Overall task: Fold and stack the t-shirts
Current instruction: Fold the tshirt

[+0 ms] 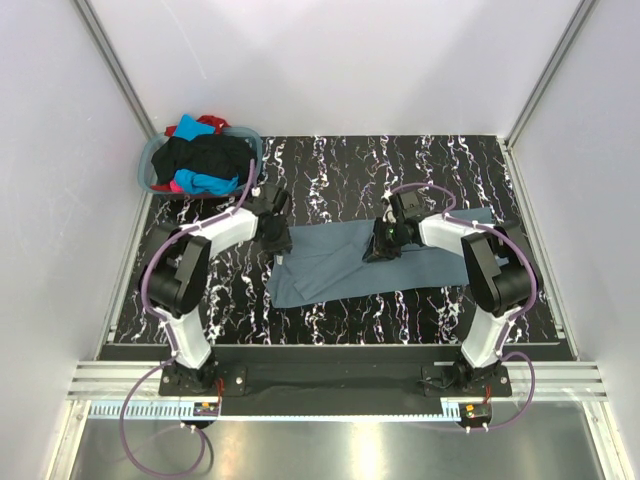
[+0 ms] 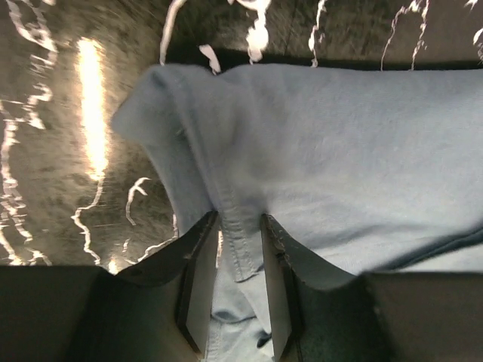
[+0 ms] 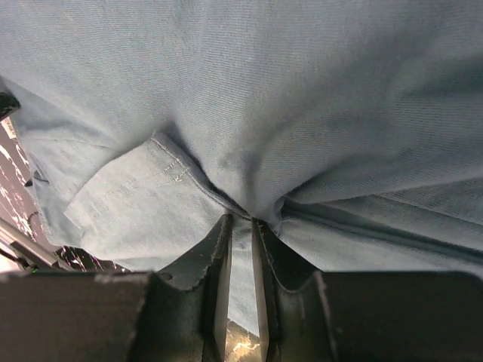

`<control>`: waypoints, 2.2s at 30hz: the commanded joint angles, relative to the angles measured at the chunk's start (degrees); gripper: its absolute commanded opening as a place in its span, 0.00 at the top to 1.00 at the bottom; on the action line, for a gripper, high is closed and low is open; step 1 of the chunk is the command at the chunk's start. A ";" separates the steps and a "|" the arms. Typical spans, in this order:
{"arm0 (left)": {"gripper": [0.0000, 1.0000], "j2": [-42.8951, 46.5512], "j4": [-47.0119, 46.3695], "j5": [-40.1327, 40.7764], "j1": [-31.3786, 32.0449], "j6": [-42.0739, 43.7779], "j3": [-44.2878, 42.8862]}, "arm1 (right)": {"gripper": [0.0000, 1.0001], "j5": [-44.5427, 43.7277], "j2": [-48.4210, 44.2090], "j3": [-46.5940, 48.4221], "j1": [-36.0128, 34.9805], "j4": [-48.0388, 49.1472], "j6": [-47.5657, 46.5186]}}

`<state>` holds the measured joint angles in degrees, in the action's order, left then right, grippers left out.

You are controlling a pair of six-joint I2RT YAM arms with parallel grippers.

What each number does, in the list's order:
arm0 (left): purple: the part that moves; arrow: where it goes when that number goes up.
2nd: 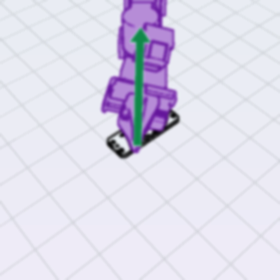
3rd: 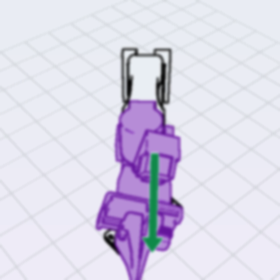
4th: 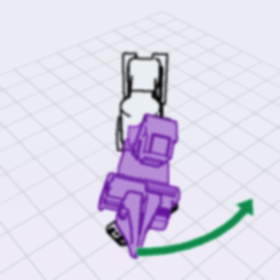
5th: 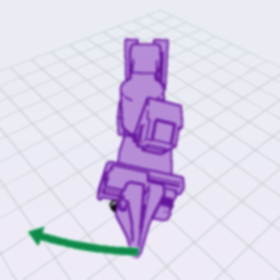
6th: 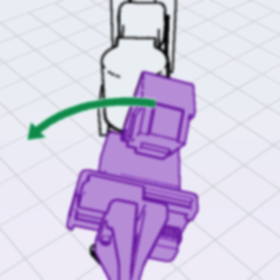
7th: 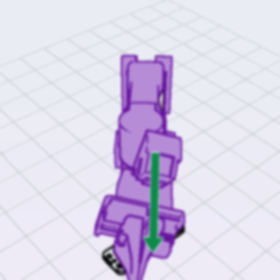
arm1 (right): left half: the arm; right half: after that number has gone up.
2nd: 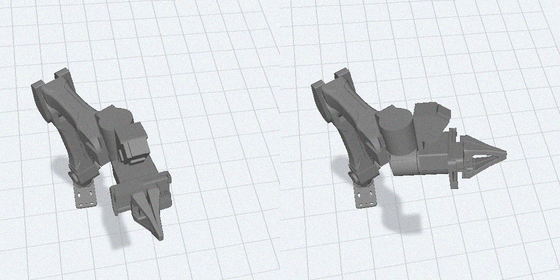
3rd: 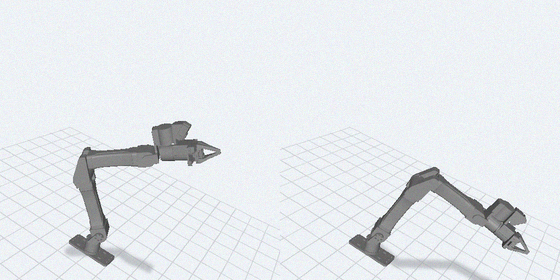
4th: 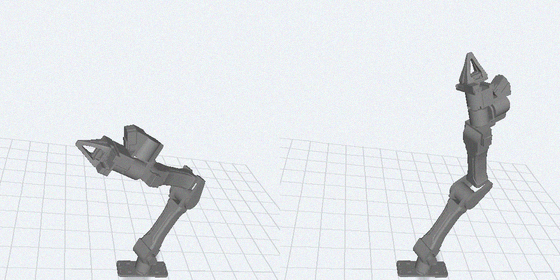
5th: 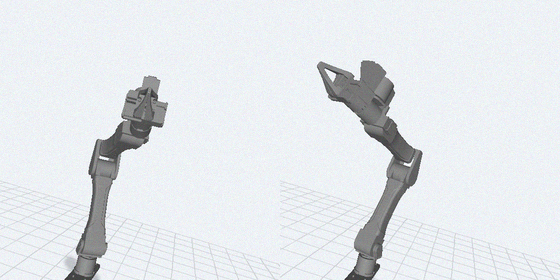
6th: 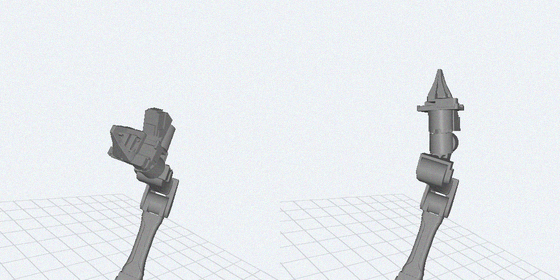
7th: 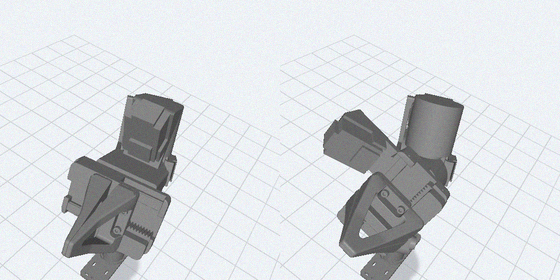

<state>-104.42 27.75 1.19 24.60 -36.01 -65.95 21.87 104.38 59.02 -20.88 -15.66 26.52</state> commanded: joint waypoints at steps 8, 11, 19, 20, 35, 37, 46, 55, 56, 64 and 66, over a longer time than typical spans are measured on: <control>0.62 8.80 0.47 -0.93 -0.52 4.01 -7.96 | 0.75 -2.45 -6.29 1.17 -0.47 1.25 0.90; 0.63 5.82 0.99 -1.81 -0.52 3.58 -8.14 | 0.75 -1.74 -6.12 2.84 -0.47 1.25 1.34; 0.63 -1.92 0.82 3.54 -2.62 4.72 -11.74 | 0.76 -8.06 -0.32 10.14 5.85 -1.74 -1.21; 0.63 -2.71 0.82 4.42 -3.32 4.55 -12.00 | 0.76 -8.94 0.21 10.58 6.90 -1.92 -1.21; 0.61 -7.82 2.57 -0.83 -5.97 6.04 -25.26 | 0.75 -23.79 -6.73 7.24 23.51 -7.63 -1.30; 0.59 -4.93 3.01 -3.12 -5.79 6.74 -26.41 | 0.75 -27.30 -7.69 8.38 24.83 -10.08 0.36; 0.57 6.41 3.20 -9.18 -0.17 4.82 -18.28 | 0.72 -31.01 -7.70 14.88 33.36 -20.63 10.12; 0.57 14.51 -13.40 -15.08 6.16 -2.30 2.74 | 0.71 -27.93 -4.19 17.61 41.53 -24.42 10.92; 0.57 14.34 -14.81 -15.16 6.34 -2.75 5.81 | 0.71 -27.93 -3.75 17.79 42.23 -24.50 10.74; 0.57 10.12 -18.07 -11.56 6.16 -3.28 12.07 | 0.71 -27.67 2.04 20.24 43.82 -24.77 10.83; 0.57 8.98 -18.69 -11.13 6.25 -3.37 13.12 | 0.71 -26.53 3.72 21.48 43.82 -24.68 10.48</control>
<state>-94.37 14.22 -11.03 30.98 -38.46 -54.00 -6.26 106.06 76.75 22.98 -39.88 36.56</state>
